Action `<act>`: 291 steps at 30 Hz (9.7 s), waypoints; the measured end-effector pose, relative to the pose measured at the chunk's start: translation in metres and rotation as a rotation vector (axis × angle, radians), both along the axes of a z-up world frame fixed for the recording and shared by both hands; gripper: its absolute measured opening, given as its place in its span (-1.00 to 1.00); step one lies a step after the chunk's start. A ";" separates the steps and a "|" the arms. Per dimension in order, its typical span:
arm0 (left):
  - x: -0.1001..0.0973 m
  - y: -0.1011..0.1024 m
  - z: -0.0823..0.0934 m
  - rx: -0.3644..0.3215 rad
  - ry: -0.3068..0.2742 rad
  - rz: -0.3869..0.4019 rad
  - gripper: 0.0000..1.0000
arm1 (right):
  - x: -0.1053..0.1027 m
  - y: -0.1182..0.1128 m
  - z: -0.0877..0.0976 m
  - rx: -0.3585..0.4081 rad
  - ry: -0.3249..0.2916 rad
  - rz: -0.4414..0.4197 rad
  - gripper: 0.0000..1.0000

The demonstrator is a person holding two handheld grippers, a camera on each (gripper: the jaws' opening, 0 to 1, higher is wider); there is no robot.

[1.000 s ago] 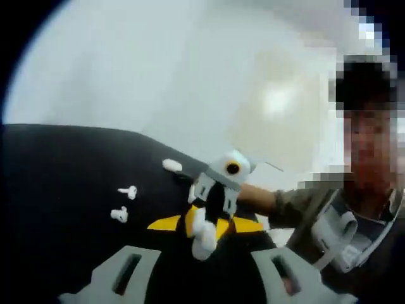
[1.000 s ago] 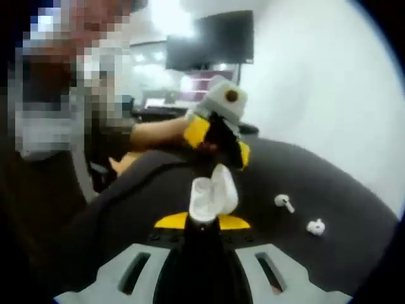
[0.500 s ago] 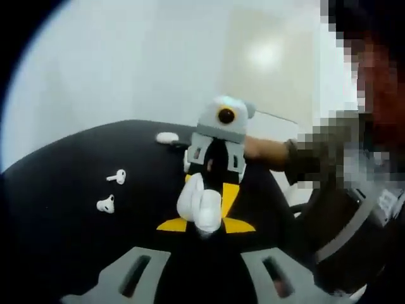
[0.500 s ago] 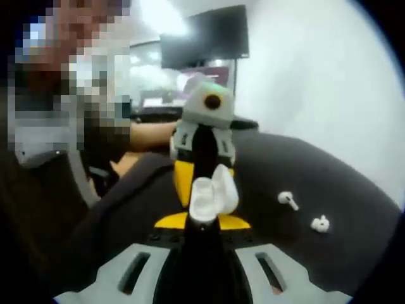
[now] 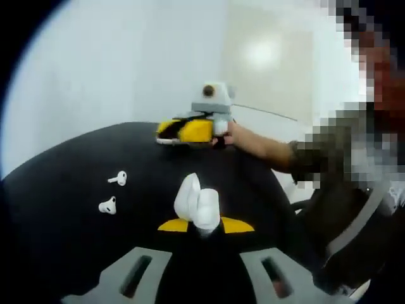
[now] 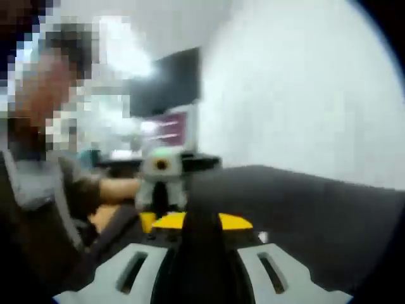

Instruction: Pick up three earphones and place each one into its charging case using tactile feedback, ensure that each earphone is properly inserted and securely positioned inside the case.

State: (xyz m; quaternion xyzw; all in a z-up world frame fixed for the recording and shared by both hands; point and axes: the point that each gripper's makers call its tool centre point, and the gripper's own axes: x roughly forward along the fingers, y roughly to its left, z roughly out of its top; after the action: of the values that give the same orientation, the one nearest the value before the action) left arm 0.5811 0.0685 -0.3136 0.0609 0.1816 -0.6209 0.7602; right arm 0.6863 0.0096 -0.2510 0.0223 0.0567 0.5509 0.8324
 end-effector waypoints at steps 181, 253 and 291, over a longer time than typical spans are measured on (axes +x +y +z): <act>0.007 -0.001 -0.006 0.052 -0.122 0.000 -0.73 | -0.104 0.076 -0.029 -0.403 -0.595 -0.146 -0.74; 0.005 0.000 -0.006 0.056 -0.141 -0.013 -0.73 | 0.000 0.077 -0.060 -0.799 -0.292 0.174 -0.67; 0.006 0.000 -0.007 0.043 -0.139 -0.020 -0.73 | -0.054 -0.002 -0.072 -0.320 0.465 0.122 -0.86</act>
State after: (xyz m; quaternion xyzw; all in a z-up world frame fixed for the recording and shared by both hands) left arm 0.5873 0.0685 -0.3202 0.1221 0.1412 -0.6186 0.7632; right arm 0.6328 0.0071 -0.3228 0.0130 0.3335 0.5641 0.7553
